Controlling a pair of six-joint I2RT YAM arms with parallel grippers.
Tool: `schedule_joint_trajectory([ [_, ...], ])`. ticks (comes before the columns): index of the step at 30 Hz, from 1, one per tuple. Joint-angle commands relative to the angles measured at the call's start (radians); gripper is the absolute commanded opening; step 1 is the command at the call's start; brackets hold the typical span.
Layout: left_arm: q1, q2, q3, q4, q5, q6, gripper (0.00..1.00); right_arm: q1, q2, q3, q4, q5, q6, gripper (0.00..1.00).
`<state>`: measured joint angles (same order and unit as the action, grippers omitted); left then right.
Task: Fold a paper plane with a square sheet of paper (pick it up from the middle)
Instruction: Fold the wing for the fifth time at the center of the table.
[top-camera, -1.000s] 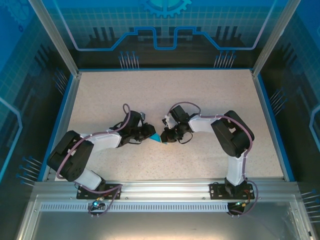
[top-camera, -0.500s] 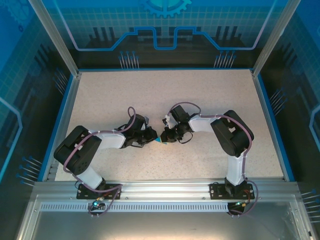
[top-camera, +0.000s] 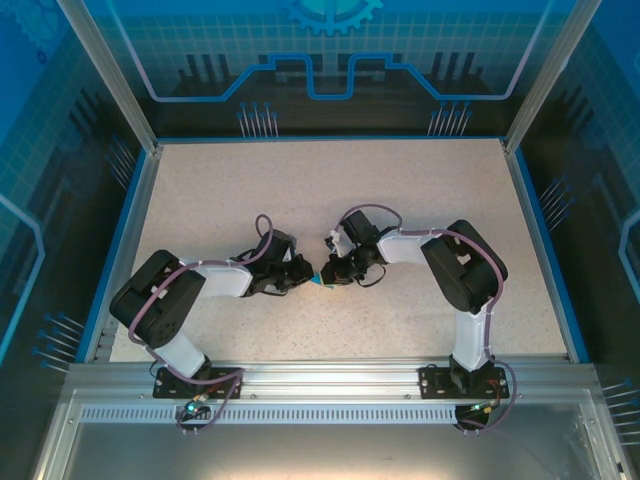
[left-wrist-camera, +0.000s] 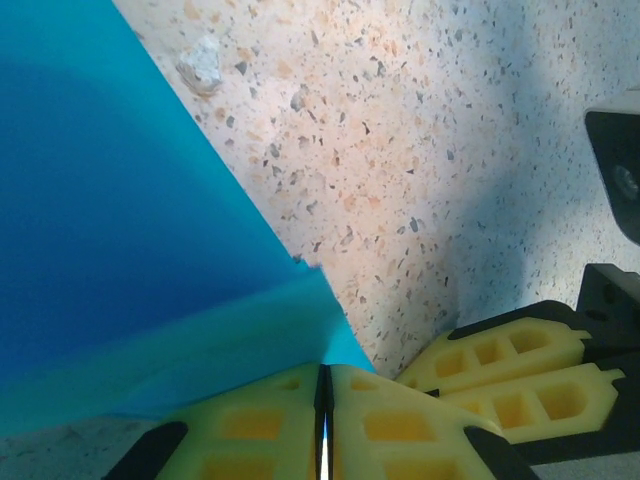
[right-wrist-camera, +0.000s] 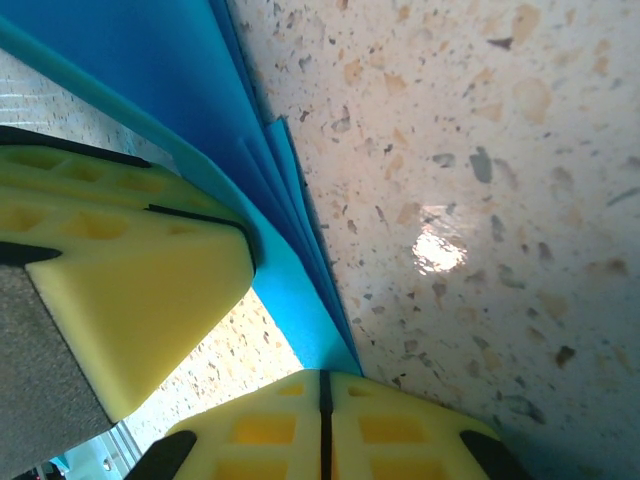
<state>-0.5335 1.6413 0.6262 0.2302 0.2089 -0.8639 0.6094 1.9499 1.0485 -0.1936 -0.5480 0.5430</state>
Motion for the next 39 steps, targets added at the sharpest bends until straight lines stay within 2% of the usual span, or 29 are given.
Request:
schedule_joint_trajectory([
  [1,-0.001,0.023,0.025,-0.058,-0.054,0.020,0.13,0.000,0.073,-0.026,-0.066,0.096,0.005,0.08],
  [10,0.007,0.026,0.040,-0.109,-0.084,0.048,0.13,0.001,0.076,-0.029,-0.078,0.105,-0.002,0.08],
  [25,0.106,-0.008,0.061,-0.169,-0.052,0.162,0.16,0.000,0.085,-0.048,-0.112,0.151,-0.025,0.08],
  [39,0.171,-0.038,0.049,-0.193,-0.081,0.164,0.16,0.000,0.084,-0.052,-0.113,0.159,-0.021,0.08],
])
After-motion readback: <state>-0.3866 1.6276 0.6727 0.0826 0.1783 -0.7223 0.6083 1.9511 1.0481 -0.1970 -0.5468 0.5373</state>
